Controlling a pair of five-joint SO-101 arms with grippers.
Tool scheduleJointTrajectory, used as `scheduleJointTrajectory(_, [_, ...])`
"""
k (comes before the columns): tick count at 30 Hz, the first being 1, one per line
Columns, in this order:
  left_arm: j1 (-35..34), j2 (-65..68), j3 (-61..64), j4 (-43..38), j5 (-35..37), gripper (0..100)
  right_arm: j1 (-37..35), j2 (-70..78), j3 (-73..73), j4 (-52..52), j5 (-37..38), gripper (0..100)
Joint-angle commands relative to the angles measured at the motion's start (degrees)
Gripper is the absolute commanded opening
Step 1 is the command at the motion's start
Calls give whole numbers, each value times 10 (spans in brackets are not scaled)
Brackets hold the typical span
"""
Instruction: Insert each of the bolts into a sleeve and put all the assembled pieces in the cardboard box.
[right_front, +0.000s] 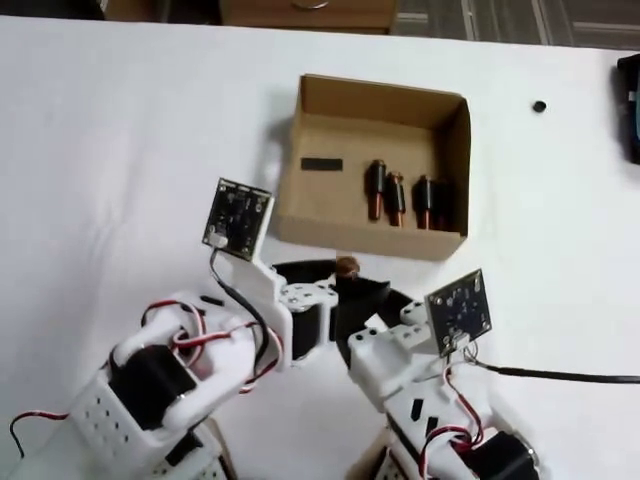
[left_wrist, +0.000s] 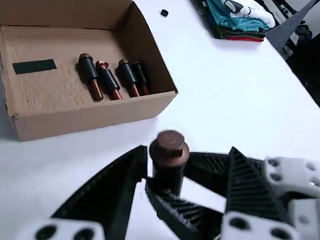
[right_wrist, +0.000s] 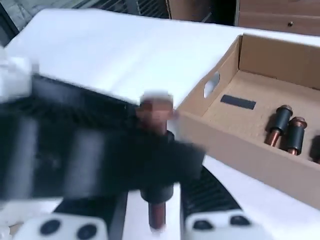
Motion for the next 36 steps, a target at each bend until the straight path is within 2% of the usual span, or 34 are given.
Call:
scheduleJointTrajectory(1, [4,-7,1,18,-2,357,29,-1,-30,-20,-3,19])
scheduleJointTrajectory(6, [1,-8,-2,18,-1,469,57,0,-34,-20,-5,19])
scheduleJointTrajectory(9, [-31,-16,-45,8,-2,471,103,0,-33,-21,-7,19])
scheduleJointTrajectory(12, [-72,-20,-143,11,0,468,163,0,-32,-30,-7,19])
scheduleJointTrajectory(15, [-76,-9,-221,54,-12,373,218,7,-32,-77,-7,19])
scheduleJointTrajectory(17, [-76,-8,-230,77,-45,246,238,42,-35,-109,-7,19])
scheduleJointTrajectory(20, [-77,-11,-229,120,-105,2,247,134,-63,-155,-7,19])
scheduleJointTrajectory(21, [-81,-11,-226,138,-121,28,245,170,-84,-172,-7,19])
scheduleJointTrajectory(22, [-86,-13,-219,156,-134,52,244,210,-109,-188,-8,19])
scheduleJointTrajectory(24, [-111,-13,-194,189,-151,15,244,296,-168,-218,-8,19])
scheduleJointTrajectory(28, [-209,-13,-95,213,-168,20,243,498,-310,-240,-5,19])
scheduleJointTrajectory(31, [-281,-13,-8,188,-197,20,243,655,-433,-229,-4,19])
scheduleJointTrajectory(36, [-353,-13,153,101,-249,20,234,896,-651,-160,-3,19])
